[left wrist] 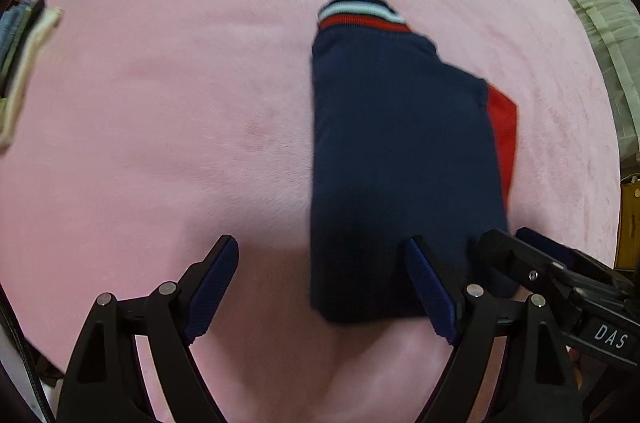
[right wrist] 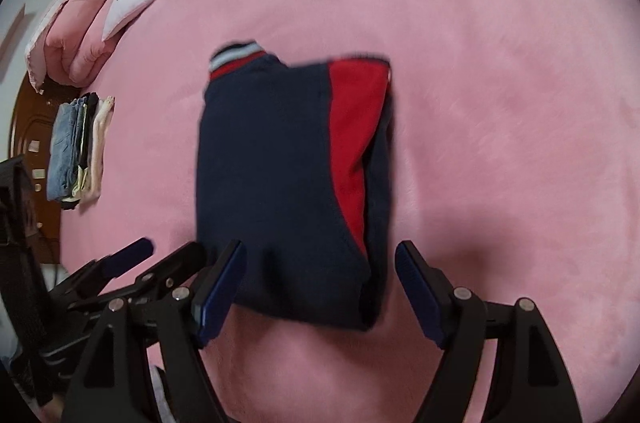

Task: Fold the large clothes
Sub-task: 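Grasp the folded jacket with both grippers and lift it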

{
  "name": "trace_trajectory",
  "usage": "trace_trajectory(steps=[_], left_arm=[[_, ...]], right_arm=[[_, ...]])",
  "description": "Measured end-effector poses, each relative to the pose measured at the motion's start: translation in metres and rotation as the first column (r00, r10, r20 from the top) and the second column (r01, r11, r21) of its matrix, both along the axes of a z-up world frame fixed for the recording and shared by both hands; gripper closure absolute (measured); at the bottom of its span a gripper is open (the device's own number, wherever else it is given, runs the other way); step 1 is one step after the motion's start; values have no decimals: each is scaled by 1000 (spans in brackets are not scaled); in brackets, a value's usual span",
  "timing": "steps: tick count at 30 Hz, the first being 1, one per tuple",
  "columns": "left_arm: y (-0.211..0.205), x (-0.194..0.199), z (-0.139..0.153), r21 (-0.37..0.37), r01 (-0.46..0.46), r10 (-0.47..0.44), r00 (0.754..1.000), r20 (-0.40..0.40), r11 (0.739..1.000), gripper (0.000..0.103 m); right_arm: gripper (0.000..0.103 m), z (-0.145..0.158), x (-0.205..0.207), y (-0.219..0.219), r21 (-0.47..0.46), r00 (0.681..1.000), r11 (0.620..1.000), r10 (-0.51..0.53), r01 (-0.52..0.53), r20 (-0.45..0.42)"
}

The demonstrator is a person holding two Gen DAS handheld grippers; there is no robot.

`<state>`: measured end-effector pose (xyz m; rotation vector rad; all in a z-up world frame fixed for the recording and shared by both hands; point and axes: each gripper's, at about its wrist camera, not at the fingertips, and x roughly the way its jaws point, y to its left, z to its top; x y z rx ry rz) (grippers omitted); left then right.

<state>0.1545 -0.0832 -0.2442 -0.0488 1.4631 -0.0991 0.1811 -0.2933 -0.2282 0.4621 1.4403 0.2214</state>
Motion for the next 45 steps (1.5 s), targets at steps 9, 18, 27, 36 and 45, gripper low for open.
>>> trace_trajectory(steps=[9,18,27,36,45], left_arm=[[24,17,-42,-309,-42,42,999,-9,950,17],[31,23,-60,-443,-118,117,993,-30,889,19],[27,18,-40,-473,-130,130,991,-33,872,58],[48,-16,7,-491,-119,92,993,-79,863,63],[142,-63,80,-497,-117,114,993,-36,860,63]], right_arm=[[26,-49,9,-19,225,998,973,-54,47,26],[47,-70,13,-34,421,990,899,-142,119,24],[76,-40,9,-29,365,990,923,-139,119,30],[78,12,-22,-8,298,996,950,-93,93,-15],[77,74,-55,93,298,995,953,-34,60,-93]])
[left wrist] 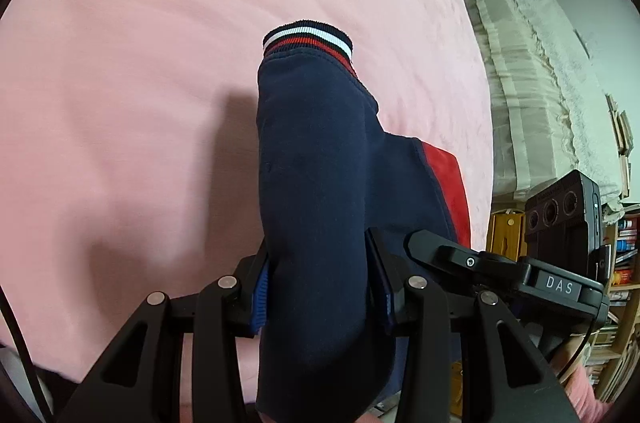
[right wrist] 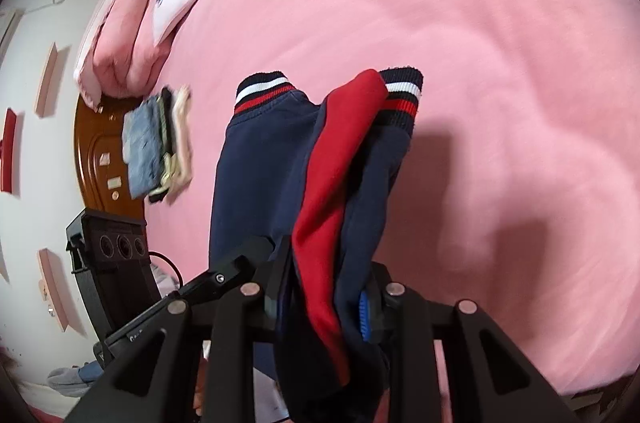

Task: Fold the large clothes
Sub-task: 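Grasp the folded jacket with both grippers and lift it, then place the folded jacket onto the clothes stack and open both grippers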

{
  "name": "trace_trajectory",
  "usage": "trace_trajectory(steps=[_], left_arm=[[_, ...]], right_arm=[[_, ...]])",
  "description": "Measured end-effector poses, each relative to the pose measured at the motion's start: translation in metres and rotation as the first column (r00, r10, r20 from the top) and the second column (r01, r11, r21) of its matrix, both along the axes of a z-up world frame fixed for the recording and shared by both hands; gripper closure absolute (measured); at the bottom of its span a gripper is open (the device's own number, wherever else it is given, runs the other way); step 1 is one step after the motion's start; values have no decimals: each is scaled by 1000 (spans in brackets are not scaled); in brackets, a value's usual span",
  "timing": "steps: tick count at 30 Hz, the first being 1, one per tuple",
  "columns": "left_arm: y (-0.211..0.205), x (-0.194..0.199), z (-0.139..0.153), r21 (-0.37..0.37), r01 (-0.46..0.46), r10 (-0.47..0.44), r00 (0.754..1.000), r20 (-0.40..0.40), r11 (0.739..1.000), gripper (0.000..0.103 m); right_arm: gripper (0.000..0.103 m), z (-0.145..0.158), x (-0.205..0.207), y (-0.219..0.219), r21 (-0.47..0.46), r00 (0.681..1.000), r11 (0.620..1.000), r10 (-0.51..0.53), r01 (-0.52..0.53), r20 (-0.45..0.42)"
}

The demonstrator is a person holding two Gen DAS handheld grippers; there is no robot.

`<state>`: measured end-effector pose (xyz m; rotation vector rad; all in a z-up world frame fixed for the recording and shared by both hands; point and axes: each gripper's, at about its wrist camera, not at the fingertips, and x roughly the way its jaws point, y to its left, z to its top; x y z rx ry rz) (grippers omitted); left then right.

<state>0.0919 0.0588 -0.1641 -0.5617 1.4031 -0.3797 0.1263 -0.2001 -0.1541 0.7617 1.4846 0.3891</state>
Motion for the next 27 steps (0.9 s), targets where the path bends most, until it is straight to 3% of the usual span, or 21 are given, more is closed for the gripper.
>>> trace_trajectory(steps=[8,14,22,25,27], left_arm=[[167,-2,73,41,-134,131,990,57,990,63],[292,33,134,115,-242,222,962,161,964,63],[443,125,196,301,-364,258,904,341,881,63],[486,168,201,344,-403,253,878,406,848,63],[510,202,191,387,-415,239,872,428,824,62]], right_arm=[[78,50,24,158,78,985,984,156,-162,71],[78,88,70,288,155,959,958,209,-240,191],[78,115,160,458,260,927,925,186,-277,326],[77,114,195,507,306,919,921,116,-241,376],[77,97,219,535,340,918,918,56,-202,394]])
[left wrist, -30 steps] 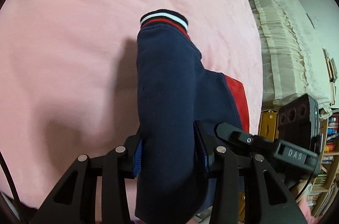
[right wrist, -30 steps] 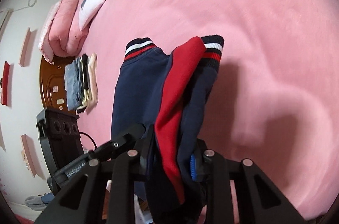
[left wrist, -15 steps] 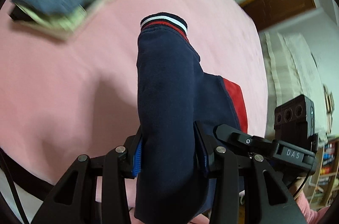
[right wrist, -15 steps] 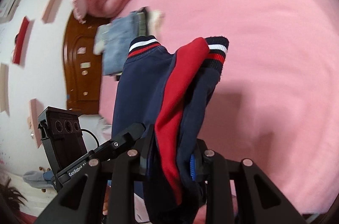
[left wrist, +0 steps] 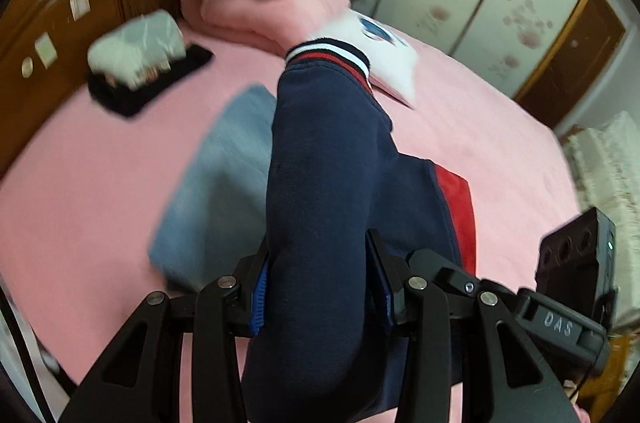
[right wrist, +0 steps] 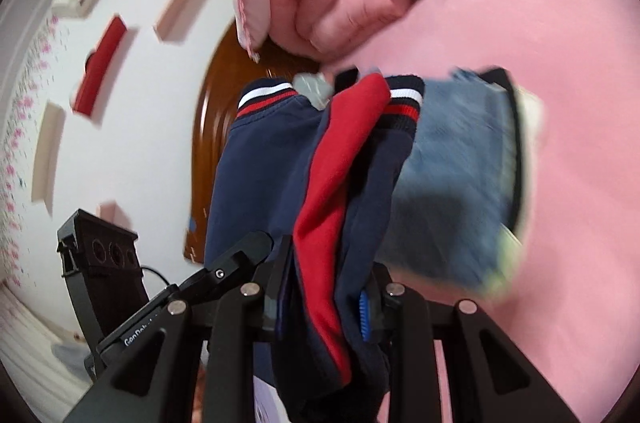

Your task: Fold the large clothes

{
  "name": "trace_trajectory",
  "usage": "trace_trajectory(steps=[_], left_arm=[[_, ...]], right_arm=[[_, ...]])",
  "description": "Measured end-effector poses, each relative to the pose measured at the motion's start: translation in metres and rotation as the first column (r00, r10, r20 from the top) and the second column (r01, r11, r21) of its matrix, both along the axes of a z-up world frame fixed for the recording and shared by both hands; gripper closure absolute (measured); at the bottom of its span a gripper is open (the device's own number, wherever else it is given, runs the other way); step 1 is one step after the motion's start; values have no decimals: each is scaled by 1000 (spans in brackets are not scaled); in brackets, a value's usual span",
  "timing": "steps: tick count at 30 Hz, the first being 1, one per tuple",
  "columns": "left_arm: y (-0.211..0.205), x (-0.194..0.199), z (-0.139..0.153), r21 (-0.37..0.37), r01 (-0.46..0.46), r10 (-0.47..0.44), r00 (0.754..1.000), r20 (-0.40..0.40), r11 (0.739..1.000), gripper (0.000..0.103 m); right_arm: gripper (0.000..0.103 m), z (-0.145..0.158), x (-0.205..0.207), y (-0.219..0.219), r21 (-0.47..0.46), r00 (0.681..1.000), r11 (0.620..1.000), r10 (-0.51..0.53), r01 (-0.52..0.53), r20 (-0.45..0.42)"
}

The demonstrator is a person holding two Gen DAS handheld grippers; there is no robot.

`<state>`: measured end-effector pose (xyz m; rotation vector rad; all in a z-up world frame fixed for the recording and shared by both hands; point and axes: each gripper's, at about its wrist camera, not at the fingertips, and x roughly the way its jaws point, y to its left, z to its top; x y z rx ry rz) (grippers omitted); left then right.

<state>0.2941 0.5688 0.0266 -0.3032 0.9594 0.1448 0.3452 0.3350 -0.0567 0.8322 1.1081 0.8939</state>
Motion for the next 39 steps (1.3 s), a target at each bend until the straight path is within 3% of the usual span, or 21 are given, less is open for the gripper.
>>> trace_trajectory(steps=[2,4,6,7,8,9,11,12,14,15,17,19,21,23,27,32,35,39], left_arm=[[16,29,-24,47,-6,7,1000,-17,999,61],[27,55,-65,80,-29,35,996,-82,996,61],[37,72,-112,113,-35,58,978,-203,993,61],[38,78,-138,122,-14,49,957,-286,992,52],[41,75,-149,125,-2,36,963,-267,992,47],[45,65,-149,100,-4,23,981,-192,995,46],[52,56,-146,56,-17,25,990,-138,998,46],[54,55,-146,50,-17,23,991,-134,999,46],[49,48,-146,69,-26,34,993,-115,997,46],[45,42,-142,86,-48,55,995,-88,995,45],[31,22,-142,139,-129,136,990,-41,982,31],[19,-5,-140,199,-248,251,968,11,948,15],[-3,-40,-136,229,-339,334,941,61,913,13],[-28,-74,-140,245,-372,381,925,14,895,13],[-76,-135,-154,307,-412,453,889,-71,858,13],[-163,-203,-175,302,-273,354,899,-259,913,13],[-221,-236,-179,320,-161,283,880,-382,933,13],[-294,-271,-167,271,-52,177,870,-460,961,13]], right_arm=[[77,-29,17,24,10,998,998,-61,61,3],[77,-66,30,42,-12,992,994,-108,108,-63],[77,-112,39,62,-158,980,984,-105,78,-171],[77,-124,38,62,-202,973,978,-95,52,-210],[77,-135,38,62,-195,968,980,-94,49,-231],[77,-141,36,58,-169,969,984,-92,53,-230],[75,-142,35,54,-145,979,989,-63,35,-193],[75,-138,36,55,-178,987,984,-35,7,-155],[65,-132,37,56,-228,996,973,18,-38,-93],[64,-129,38,56,-235,997,970,40,-56,-72],[59,-125,37,49,-262,998,963,48,-57,-41],[58,-119,23,23,-297,1000,955,21,-18,6],[56,-127,1,-17,-343,1000,939,-8,18,30],[54,-138,-19,-49,-406,1000,914,-18,26,23],[54,-156,-92,-154,-531,996,847,-73,33,-54],[51,-147,-188,-290,-663,963,741,-246,111,-114],[46,-128,-239,-356,-741,950,655,-301,146,-79],[45,-96,-287,-423,-768,934,609,-355,198,-40]])
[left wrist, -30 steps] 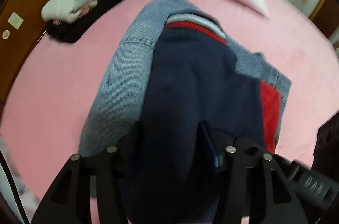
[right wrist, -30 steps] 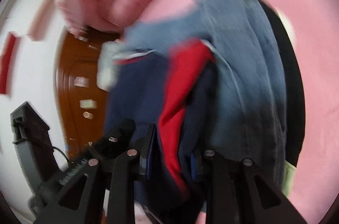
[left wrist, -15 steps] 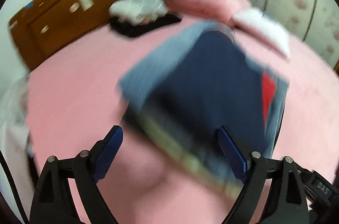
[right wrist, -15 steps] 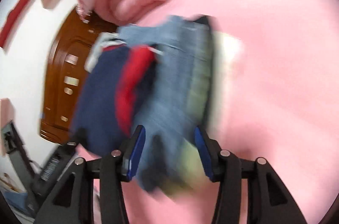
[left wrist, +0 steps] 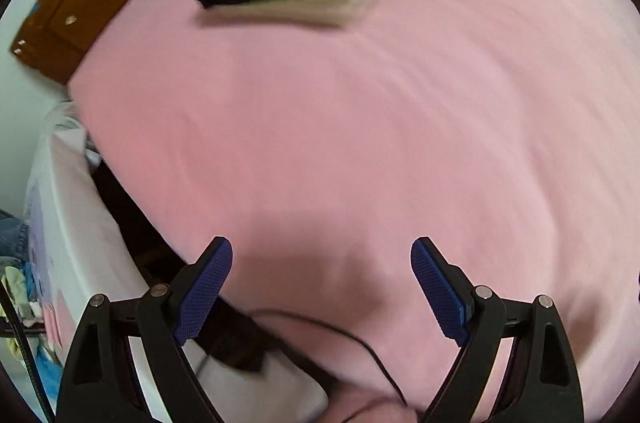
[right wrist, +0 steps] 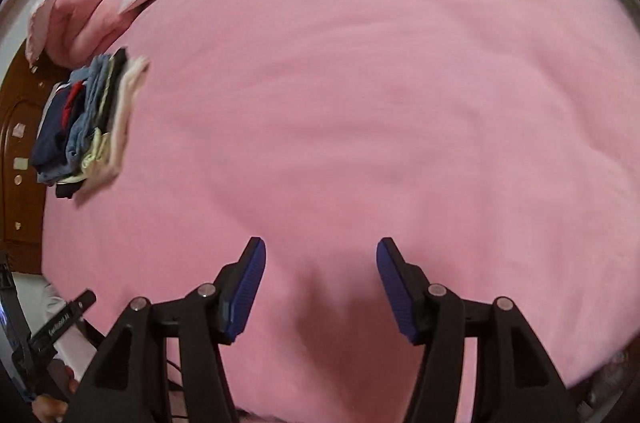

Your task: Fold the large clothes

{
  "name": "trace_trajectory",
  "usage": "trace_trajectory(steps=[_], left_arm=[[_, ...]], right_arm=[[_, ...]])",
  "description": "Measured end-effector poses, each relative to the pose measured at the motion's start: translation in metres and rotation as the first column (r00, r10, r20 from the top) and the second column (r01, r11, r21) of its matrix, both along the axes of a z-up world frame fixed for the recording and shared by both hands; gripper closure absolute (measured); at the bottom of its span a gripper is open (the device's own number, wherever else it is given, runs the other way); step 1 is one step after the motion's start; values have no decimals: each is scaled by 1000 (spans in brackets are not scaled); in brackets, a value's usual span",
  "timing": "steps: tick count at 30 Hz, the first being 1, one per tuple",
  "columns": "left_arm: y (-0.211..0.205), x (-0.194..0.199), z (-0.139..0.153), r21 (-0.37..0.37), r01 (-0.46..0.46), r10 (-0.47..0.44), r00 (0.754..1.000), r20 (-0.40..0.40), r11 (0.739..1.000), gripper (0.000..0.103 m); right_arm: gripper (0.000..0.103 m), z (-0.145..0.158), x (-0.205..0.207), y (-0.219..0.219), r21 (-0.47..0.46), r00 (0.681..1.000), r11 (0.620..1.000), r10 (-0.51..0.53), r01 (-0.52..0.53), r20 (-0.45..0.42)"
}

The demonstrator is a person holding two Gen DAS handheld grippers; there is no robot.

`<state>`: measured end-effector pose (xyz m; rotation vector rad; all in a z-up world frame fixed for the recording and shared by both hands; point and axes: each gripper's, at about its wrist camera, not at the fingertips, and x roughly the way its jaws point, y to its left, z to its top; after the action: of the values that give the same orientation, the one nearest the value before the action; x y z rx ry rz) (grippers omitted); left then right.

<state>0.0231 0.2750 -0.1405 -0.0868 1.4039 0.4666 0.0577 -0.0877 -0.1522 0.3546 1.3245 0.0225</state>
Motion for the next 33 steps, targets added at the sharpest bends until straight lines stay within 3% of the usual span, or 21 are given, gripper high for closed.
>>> trace_trajectory(steps=[4,7,10,12,15,18,23,26,29,33], left_arm=[[-69,-29,10,-53,136,-138,990,-24,989,13],[-110,-46,23,-77,214,-214,977,12,974,13],[-148,-57,37,-128,281,-276,959,61,951,13],[-172,-61,48,-143,311,-303,950,71,940,13],[-203,-64,74,-171,356,-335,932,137,919,13],[-237,-74,113,-164,404,-372,907,198,900,13],[-255,-91,172,-126,498,-449,846,287,858,13],[-262,-108,195,-97,522,-474,826,306,848,13],[-263,-126,209,-90,518,-466,822,327,851,13],[-264,-145,211,-91,487,-434,837,332,869,13]], right_arm=[[44,30,-43,-46,-64,998,998,-12,16,63],[44,51,-82,-70,-168,993,986,24,-5,112],[37,62,-114,-78,-221,989,973,95,-68,113],[34,67,-136,-88,-213,992,972,115,-102,51],[32,81,-163,-104,-158,997,986,58,-50,44],[20,98,-183,-120,-135,999,990,33,-30,25],[15,136,-196,-123,-149,998,989,34,-26,47],[15,161,-199,-126,-103,999,995,20,-16,44],[15,184,-203,-123,-94,995,996,21,-12,99],[14,191,-210,-111,-162,989,986,63,-40,136]])
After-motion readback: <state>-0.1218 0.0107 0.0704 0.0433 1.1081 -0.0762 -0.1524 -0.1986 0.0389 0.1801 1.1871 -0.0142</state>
